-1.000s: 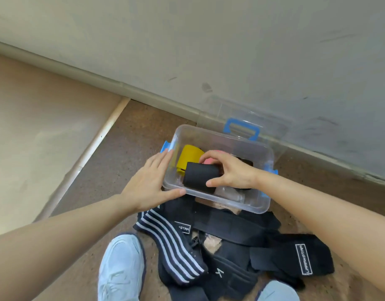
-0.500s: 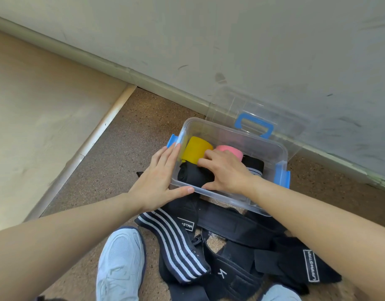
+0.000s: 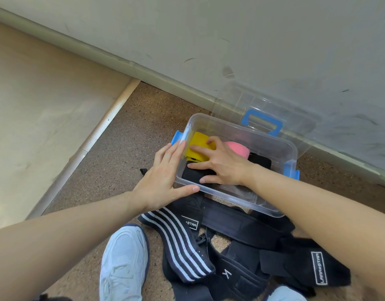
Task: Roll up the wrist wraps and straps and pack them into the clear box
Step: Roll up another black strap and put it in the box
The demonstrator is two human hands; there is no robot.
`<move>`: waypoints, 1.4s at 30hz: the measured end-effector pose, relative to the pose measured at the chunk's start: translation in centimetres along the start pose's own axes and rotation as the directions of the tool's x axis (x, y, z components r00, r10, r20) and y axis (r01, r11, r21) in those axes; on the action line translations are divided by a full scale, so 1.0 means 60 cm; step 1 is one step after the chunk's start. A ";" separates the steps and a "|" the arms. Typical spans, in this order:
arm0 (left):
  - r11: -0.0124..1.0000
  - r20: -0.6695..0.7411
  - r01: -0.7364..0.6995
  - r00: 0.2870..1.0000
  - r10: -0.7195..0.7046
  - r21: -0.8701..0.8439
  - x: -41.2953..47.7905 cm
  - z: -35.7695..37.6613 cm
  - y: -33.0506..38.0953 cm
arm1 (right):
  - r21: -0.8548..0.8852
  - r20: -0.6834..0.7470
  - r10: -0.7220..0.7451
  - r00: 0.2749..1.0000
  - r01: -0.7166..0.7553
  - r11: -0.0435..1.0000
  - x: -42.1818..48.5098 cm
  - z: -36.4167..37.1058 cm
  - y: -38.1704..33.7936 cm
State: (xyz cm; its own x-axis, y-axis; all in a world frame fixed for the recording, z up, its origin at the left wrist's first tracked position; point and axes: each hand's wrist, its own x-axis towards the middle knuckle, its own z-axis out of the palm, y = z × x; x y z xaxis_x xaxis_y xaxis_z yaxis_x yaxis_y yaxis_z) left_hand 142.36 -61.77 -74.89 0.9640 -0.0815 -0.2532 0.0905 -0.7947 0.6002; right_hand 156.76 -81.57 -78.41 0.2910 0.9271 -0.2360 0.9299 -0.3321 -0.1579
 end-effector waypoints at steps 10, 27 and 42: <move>0.997 -0.028 -0.009 1.000 0.011 0.074 -0.001 -0.002 0.003 | 0.140 0.032 0.065 0.997 -0.069 0.988 -0.026 -0.041 -0.004; 0.745 0.548 -0.515 0.801 0.241 0.424 -0.125 0.123 0.074 | 0.507 0.358 0.380 0.853 -0.519 0.689 -0.302 0.001 -0.199; 0.871 0.341 -0.178 0.940 0.013 0.457 -0.064 0.034 -0.028 | 0.280 0.604 0.456 0.654 -0.710 0.647 -0.332 0.051 -0.211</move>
State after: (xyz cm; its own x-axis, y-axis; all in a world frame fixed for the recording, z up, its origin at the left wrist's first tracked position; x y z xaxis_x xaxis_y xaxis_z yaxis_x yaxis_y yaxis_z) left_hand 137.99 -61.37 -76.49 0.8223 -0.2922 -0.4884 -0.2074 -0.9530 0.2210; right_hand 138.49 -96.37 -74.67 0.4788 0.3498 -0.8052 0.3320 -0.9212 -0.2027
